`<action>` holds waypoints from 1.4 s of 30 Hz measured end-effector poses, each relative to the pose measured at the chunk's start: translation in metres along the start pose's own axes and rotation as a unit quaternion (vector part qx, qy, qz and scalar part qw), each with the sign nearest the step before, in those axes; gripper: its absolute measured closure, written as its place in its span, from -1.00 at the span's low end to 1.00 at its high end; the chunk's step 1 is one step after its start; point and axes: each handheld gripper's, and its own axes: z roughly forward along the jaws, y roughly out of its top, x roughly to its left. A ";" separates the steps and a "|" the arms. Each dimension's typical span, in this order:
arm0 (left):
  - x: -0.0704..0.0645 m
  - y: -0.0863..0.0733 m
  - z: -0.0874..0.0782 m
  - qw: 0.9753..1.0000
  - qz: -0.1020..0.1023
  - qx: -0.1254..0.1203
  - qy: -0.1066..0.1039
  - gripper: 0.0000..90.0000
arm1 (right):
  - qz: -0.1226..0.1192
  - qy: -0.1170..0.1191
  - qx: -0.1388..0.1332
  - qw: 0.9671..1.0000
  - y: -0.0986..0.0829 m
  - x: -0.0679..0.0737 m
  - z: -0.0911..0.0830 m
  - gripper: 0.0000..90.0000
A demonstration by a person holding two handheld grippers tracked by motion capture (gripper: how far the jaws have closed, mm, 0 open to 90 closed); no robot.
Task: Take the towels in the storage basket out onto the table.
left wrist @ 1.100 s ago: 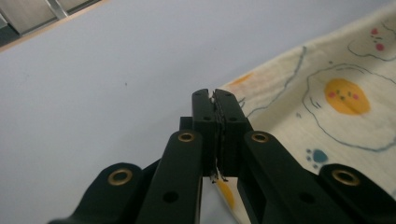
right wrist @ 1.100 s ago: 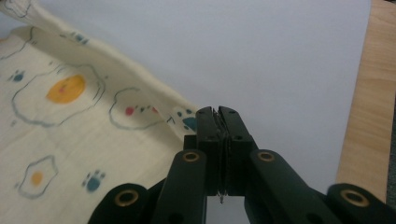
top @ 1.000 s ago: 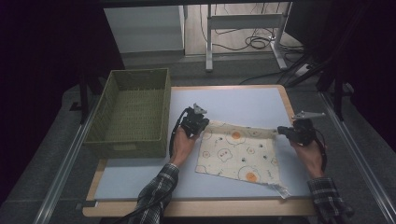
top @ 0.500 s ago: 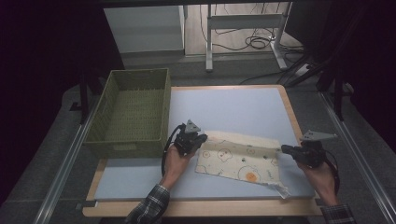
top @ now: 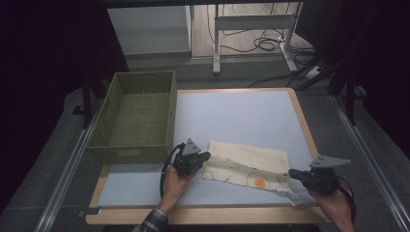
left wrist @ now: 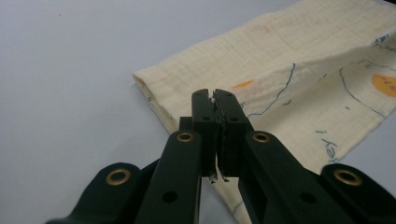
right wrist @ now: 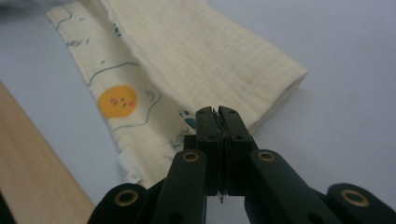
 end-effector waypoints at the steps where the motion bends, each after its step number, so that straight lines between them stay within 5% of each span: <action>1: 0.000 -0.002 -0.001 1.000 0.002 0.001 -0.002 0.95 | -0.001 0.003 0.000 1.000 -0.002 0.002 0.000 0.95; 10: -0.012 -0.019 -0.004 0.999 0.028 0.016 -0.004 0.93 | -0.001 0.017 0.010 1.000 -0.020 0.017 -0.005 0.95; 17: -0.011 -0.030 -0.010 0.999 0.002 0.017 -0.027 0.86 | -0.001 0.028 0.017 0.999 -0.029 0.027 -0.003 0.94; 25: -0.008 -0.029 -0.025 0.999 -0.010 0.019 -0.023 0.29 | 0.010 0.024 0.001 1.000 -0.027 0.023 -0.016 0.74; 31: -0.003 -0.013 -0.014 1.000 -0.013 0.026 -0.009 0.16 | 0.015 -0.004 -0.004 1.000 -0.016 0.006 -0.014 0.65; 39: 0.011 0.014 0.021 0.999 -0.028 0.035 0.018 0.05 | 0.042 -0.046 -0.012 0.998 0.012 -0.033 0.026 0.55; 42: 0.014 0.017 0.028 0.999 -0.033 0.032 0.024 -0.02 | 0.048 -0.055 -0.001 0.997 0.021 -0.043 0.044 0.38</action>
